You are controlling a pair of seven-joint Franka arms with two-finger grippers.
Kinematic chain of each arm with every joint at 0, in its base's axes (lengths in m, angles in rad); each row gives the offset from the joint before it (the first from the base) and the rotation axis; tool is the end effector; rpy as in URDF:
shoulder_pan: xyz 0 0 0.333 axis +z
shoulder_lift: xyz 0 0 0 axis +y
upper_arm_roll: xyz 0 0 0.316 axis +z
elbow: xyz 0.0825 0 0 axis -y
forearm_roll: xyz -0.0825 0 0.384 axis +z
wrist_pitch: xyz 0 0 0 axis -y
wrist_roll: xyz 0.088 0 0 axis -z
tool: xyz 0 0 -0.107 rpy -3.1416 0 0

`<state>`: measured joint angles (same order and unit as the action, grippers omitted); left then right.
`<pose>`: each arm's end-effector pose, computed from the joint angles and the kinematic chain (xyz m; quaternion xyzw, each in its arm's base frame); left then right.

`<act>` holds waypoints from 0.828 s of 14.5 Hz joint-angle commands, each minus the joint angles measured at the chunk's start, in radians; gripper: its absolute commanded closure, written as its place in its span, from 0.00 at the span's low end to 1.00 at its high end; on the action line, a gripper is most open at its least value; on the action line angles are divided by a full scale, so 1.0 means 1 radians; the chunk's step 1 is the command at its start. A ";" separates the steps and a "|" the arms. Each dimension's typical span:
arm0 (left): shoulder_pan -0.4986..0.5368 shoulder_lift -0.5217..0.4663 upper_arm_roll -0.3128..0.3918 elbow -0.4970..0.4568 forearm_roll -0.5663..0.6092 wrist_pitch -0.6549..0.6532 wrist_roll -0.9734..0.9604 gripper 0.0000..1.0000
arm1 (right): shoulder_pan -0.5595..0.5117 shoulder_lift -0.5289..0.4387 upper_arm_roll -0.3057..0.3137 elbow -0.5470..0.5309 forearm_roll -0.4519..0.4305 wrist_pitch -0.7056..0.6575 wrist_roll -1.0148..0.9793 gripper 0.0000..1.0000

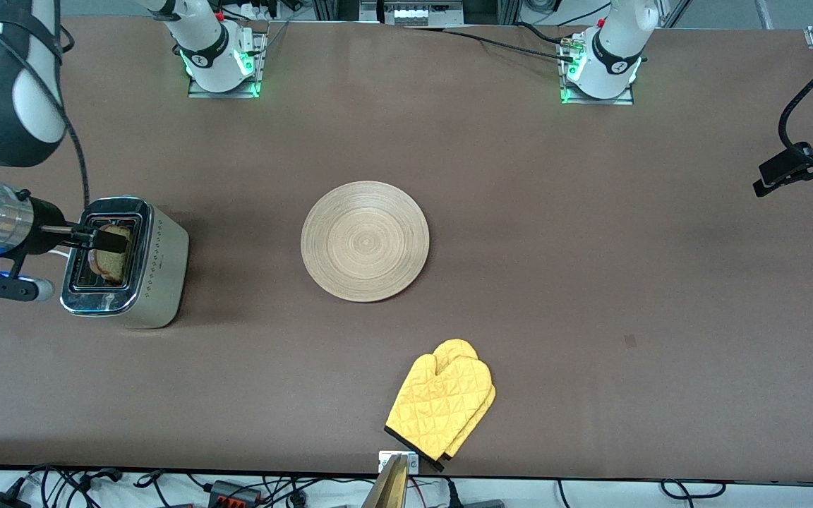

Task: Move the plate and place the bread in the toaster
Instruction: 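Open the right gripper to release the bread in the slot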

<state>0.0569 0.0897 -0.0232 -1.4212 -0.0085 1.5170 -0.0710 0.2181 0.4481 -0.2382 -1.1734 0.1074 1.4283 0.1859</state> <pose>0.5772 0.0192 0.6392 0.9986 0.0521 0.0030 0.0053 0.6626 0.0346 0.5288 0.9915 -0.0930 -0.0907 0.0059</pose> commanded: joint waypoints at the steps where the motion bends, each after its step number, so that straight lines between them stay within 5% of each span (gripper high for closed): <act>1: 0.003 -0.004 0.002 0.007 -0.002 -0.006 0.016 0.00 | -0.031 -0.003 0.004 0.009 0.057 0.003 -0.035 0.00; 7: 0.003 0.001 0.002 0.005 0.001 -0.015 0.005 0.00 | -0.103 -0.034 0.025 -0.009 0.060 0.101 -0.176 0.00; 10: 0.026 0.001 0.008 0.004 -0.002 -0.106 0.007 0.00 | -0.198 -0.126 0.127 -0.129 0.013 0.219 -0.209 0.00; 12: 0.034 0.005 0.006 0.007 -0.004 -0.106 0.014 0.00 | -0.265 -0.170 0.238 -0.190 -0.093 0.257 -0.204 0.00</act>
<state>0.0780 0.0931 -0.0169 -1.4217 -0.0085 1.4299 -0.0709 0.0125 0.3689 -0.1126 -1.2445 0.0918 1.6274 -0.0131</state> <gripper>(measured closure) 0.000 0.000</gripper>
